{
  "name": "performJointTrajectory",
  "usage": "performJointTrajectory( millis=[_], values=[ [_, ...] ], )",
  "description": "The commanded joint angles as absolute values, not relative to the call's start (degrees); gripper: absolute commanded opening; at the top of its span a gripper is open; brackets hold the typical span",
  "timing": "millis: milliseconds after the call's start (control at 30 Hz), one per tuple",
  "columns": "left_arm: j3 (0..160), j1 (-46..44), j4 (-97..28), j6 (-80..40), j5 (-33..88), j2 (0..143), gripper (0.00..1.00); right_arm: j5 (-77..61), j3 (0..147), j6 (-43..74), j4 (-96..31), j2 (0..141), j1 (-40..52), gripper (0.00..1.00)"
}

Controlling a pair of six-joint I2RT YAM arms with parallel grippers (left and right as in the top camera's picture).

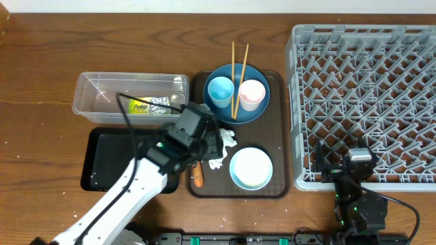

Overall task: Sort waste into correct bins and load items into the dishwasher rack
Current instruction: 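Move the left gripper to the white tissue and grasp it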

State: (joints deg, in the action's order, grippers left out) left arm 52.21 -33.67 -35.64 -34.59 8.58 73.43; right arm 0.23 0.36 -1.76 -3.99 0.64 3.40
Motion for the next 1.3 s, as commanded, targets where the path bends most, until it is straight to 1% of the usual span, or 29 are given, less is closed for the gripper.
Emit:
performJointTrajectory(
  millis=[0, 267, 467, 500, 567, 633, 667, 733, 867, 1033, 1267],
  values=[
    [52.4, -33.8, -34.2, -33.9, 4.6, 76.5, 0.59, 0.6, 0.3, -1.8, -4.2, 0.4, 3.0, 0.99],
    [52.4, -33.8, -25.6, -29.2, 2.0, 86.1, 0.59, 0.6, 0.3, -1.8, -4.2, 0.4, 3.0, 0.99],
    [52.4, -33.8, -23.1, -28.5, 2.0, 91.3, 0.59, 0.6, 0.3, -1.8, -4.2, 0.4, 3.0, 0.99],
    [52.4, -33.8, -23.1, -28.5, 2.0, 91.6, 0.51, 0.6, 0.3, -1.8, -4.2, 0.4, 3.0, 0.99],
    [52.4, -33.8, -23.2, -28.5, 2.0, 91.7, 0.28, 0.6, 0.3, -1.8, -4.2, 0.4, 3.0, 0.99],
    [52.4, -33.8, -23.2, -28.5, 2.1, 91.7, 0.19, 0.6, 0.3, -1.8, -4.2, 0.4, 3.0, 0.99],
    [52.4, -33.8, -23.2, -28.5, 2.1, 91.7, 0.12, 0.6, 0.3, -1.8, -4.2, 0.4, 3.0, 0.99],
    [52.4, -33.8, -23.2, -28.5, 2.1, 91.5, 0.06, 0.6, 0.3, -1.8, -4.2, 0.4, 3.1, 0.99],
    [52.4, -33.8, -24.3, -28.5, 2.3, 89.3, 0.06, 0.6, 0.3, -1.8, -4.2, 0.4, 3.0, 0.99],
    [52.4, -33.8, -26.6, -28.5, 2.3, 83.0, 0.06, 0.6, 0.3, -1.8, -4.2, 0.4, 3.0, 0.99],
    [52.4, -33.8, -33.4, -28.6, 3.6, 73.3, 0.06, 0.6, 0.3, -1.8, -4.2, 0.4, 3.0, 0.99]
  ],
)
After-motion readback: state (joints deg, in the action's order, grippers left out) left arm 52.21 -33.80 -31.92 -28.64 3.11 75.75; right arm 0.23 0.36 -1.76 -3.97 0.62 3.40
